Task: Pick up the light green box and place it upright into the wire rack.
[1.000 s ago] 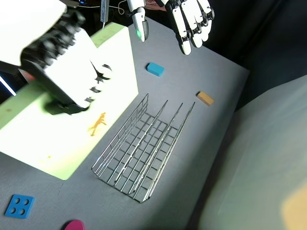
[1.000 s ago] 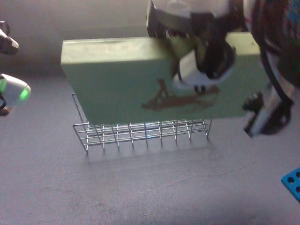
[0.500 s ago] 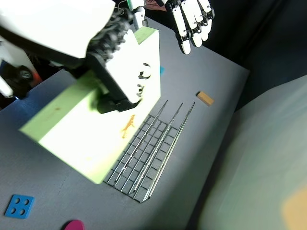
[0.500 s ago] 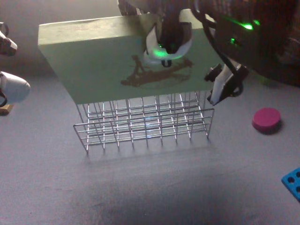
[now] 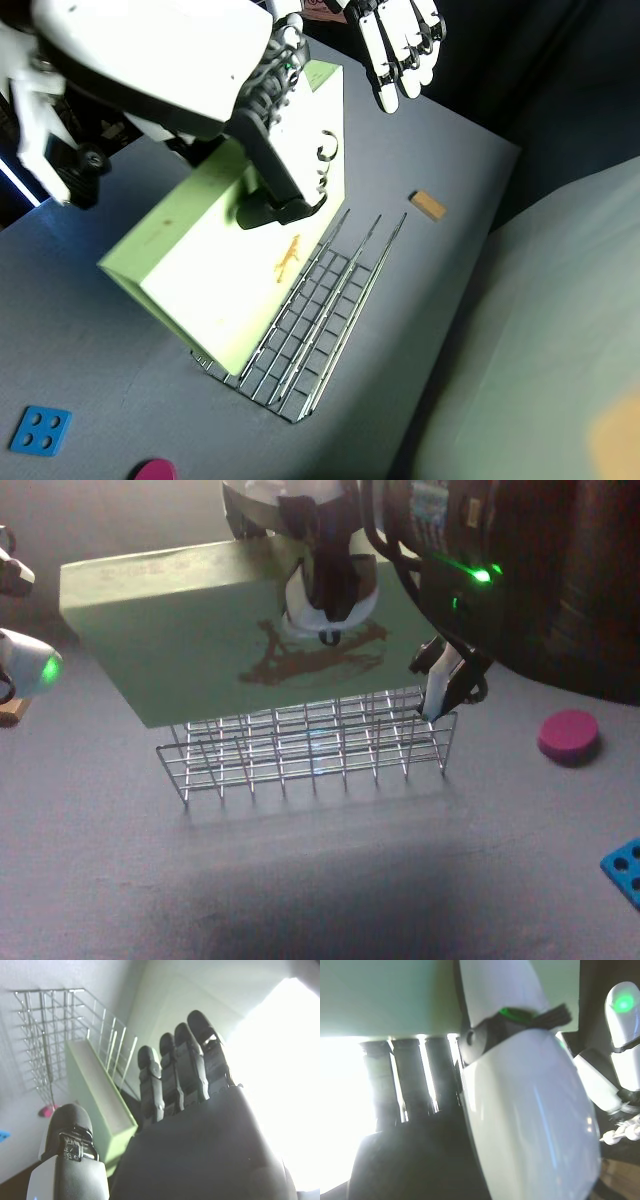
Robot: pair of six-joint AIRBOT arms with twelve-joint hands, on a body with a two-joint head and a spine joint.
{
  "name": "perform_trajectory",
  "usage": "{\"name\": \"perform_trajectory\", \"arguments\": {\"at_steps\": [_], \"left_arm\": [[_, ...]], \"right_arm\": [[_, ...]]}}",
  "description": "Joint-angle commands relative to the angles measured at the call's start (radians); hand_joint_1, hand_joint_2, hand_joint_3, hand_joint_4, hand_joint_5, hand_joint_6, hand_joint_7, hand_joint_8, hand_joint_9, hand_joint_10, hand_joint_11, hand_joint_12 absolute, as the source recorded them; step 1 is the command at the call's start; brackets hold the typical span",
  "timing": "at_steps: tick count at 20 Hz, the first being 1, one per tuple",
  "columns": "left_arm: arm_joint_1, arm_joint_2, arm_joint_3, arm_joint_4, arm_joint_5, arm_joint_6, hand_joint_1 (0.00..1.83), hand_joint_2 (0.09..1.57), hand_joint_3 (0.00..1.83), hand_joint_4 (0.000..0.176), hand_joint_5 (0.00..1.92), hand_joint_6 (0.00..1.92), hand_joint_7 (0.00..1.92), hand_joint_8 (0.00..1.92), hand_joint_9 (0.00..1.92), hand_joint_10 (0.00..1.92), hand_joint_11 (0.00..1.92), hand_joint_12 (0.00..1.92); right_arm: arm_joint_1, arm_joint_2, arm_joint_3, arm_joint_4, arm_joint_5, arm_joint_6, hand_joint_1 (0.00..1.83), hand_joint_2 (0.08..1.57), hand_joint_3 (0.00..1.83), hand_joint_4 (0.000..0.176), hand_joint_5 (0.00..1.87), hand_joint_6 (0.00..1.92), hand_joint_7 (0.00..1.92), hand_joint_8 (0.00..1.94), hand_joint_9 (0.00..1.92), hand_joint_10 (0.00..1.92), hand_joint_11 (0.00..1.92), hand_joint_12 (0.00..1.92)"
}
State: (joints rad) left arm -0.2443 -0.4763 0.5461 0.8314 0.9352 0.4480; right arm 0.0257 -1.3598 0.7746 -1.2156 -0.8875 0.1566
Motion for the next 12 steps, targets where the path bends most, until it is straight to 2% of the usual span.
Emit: {"name": "perform_trajectory", "arguments": {"at_steps": [1,12], "left_arm": [[-0.013,0.004,-0.002,0.070,-0.052,0.004,0.15,1.22,0.00,0.032,0.34,0.01,0.26,0.00,0.21,0.00,0.00,0.70],[-0.014,0.004,-0.001,0.070,-0.052,0.004,0.16,1.22,0.00,0.031,0.36,0.00,0.28,0.01,0.21,0.00,0.00,0.73]], "right_arm": [[0.004,-0.004,0.002,-0.094,0.026,0.002,1.24,1.13,0.00,0.000,0.94,0.90,0.99,1.18,0.87,1.27,0.77,1.57],[-0.040,-0.021,0.035,-0.094,0.038,0.022,1.23,1.14,0.00,0.000,0.91,0.95,0.98,1.20,0.86,1.29,0.76,1.56]]}}
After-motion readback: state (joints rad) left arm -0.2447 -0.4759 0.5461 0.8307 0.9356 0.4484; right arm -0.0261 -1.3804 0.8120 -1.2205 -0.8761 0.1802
